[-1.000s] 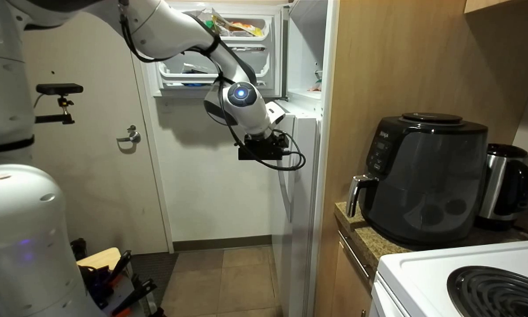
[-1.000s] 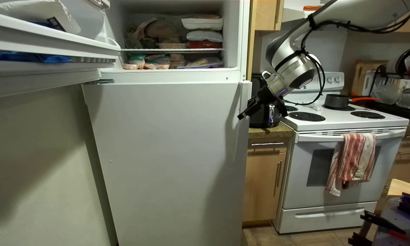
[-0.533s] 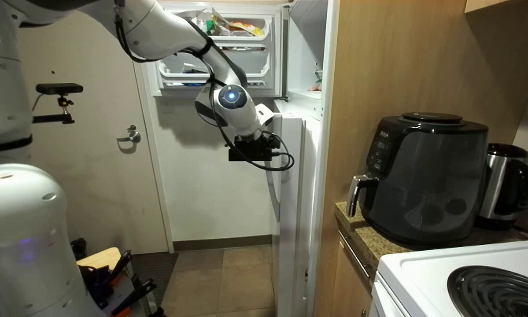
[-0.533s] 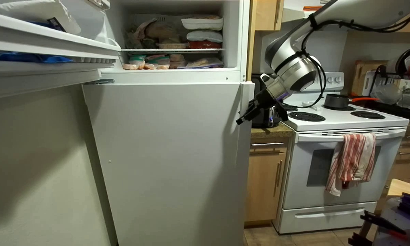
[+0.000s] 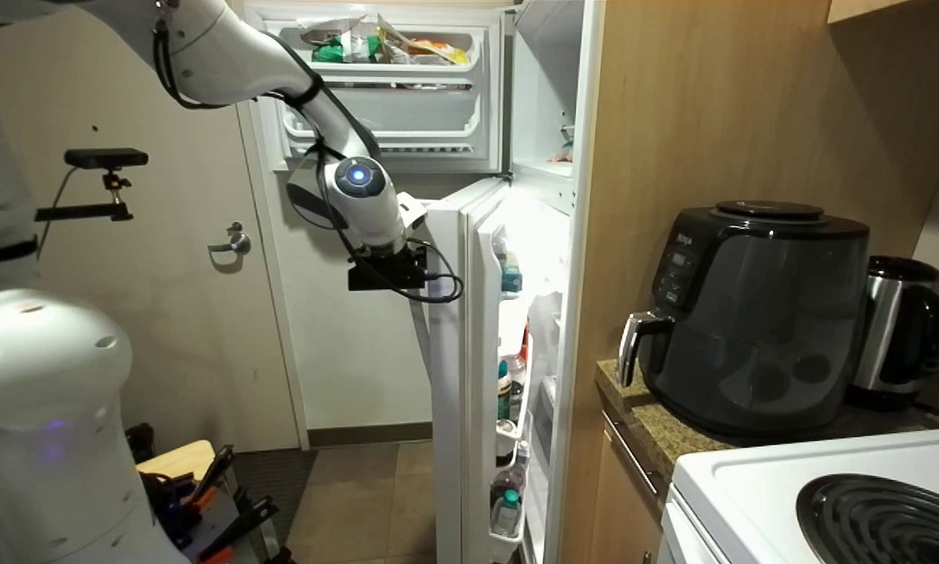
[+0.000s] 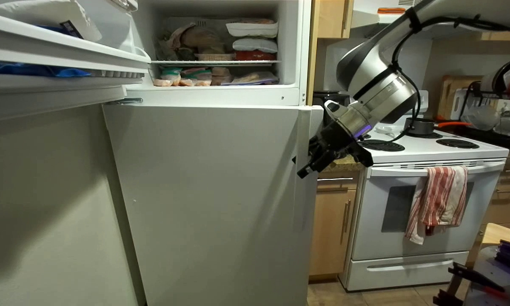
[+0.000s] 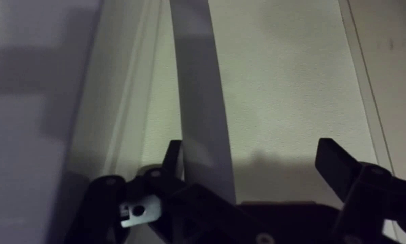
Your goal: Open the fridge
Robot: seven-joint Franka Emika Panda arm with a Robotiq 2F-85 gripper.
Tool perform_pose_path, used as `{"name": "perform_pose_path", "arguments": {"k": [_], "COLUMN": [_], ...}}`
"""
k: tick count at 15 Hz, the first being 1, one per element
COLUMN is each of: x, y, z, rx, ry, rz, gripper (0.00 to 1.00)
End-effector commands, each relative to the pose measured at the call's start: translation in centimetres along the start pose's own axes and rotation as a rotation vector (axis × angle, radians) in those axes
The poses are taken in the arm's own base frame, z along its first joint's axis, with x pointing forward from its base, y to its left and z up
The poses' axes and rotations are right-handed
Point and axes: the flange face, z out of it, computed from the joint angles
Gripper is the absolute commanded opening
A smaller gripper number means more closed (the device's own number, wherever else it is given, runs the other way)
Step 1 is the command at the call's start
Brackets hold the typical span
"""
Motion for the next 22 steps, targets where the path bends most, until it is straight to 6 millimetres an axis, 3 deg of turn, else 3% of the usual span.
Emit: {"name": "perform_pose_path", "arguments": {"k": [1, 4, 15, 16, 22], "x": [1.4, 2.1, 2.4, 2.1, 1.4], "y": [-5.0, -7.0, -10.4, -10.7, -12.3], "z": [0.9, 1.1, -0.1, -1.1, -2.8], "rx": [0.08, 0.057, -0.05, -0.064, -0.146], "ry": [0.01, -0.007, -0.074, -0.076, -0.116], "rz": [-0.083, -0.117, -0.186, -0.192, -0.218], "gripper": [1.0, 1.0, 1.0, 1.0, 1.0]}}
